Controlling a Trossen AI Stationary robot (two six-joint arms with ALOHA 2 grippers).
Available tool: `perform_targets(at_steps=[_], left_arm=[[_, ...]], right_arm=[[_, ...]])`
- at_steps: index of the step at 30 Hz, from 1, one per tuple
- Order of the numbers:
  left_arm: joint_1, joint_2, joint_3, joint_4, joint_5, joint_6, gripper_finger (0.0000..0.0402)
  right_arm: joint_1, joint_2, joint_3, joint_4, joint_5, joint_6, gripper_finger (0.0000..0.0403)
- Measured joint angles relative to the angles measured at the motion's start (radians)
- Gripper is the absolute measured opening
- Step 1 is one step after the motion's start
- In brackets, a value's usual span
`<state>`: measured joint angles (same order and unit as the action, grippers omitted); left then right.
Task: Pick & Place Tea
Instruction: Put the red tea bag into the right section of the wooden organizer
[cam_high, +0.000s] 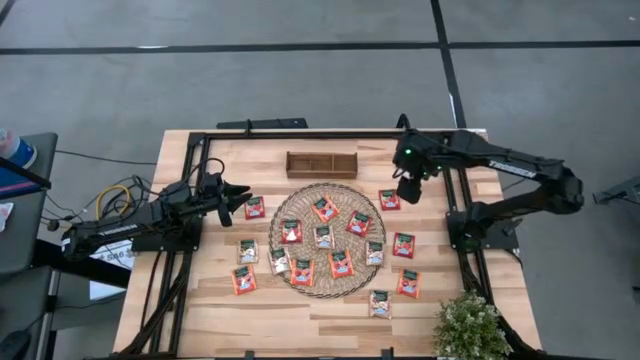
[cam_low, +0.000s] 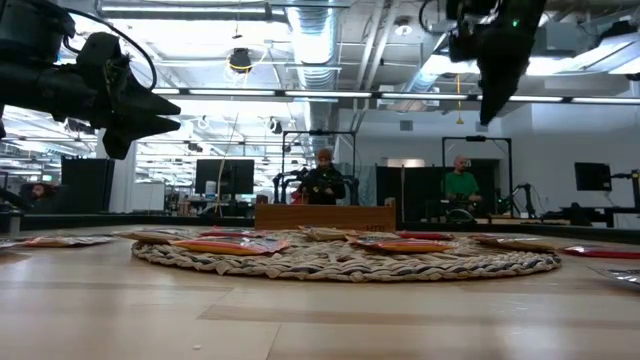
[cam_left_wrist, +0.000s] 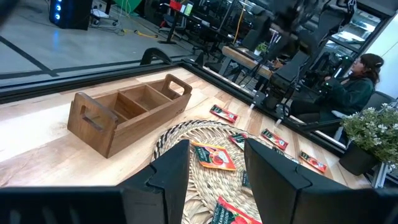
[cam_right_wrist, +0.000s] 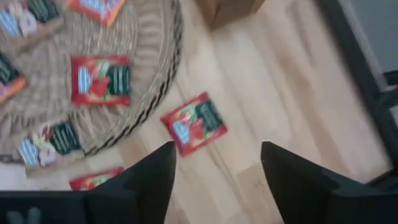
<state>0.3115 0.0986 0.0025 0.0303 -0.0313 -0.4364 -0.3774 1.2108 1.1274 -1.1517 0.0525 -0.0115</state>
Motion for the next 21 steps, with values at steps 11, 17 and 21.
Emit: perform_targets(at_steps=[11,17,21], left_arm=[[0.0,0.0,0.0,0.0,0.0,-0.001,0.0146],[0.0,0.0,0.0,0.001,0.0,0.0,0.0146],[0.0,0.0,0.0,0.001,0.0,-0.001,0.0146]], right_arm=[[-0.087,0.061,-0.199,0.238,-0.029,-0.131,0.0214],[-0.132,0.14,-0.217,0.264,-0.056,-0.25,0.0207],[-0.148,0.232,-0.217,0.295,-0.094,-0.318,0.0216]])
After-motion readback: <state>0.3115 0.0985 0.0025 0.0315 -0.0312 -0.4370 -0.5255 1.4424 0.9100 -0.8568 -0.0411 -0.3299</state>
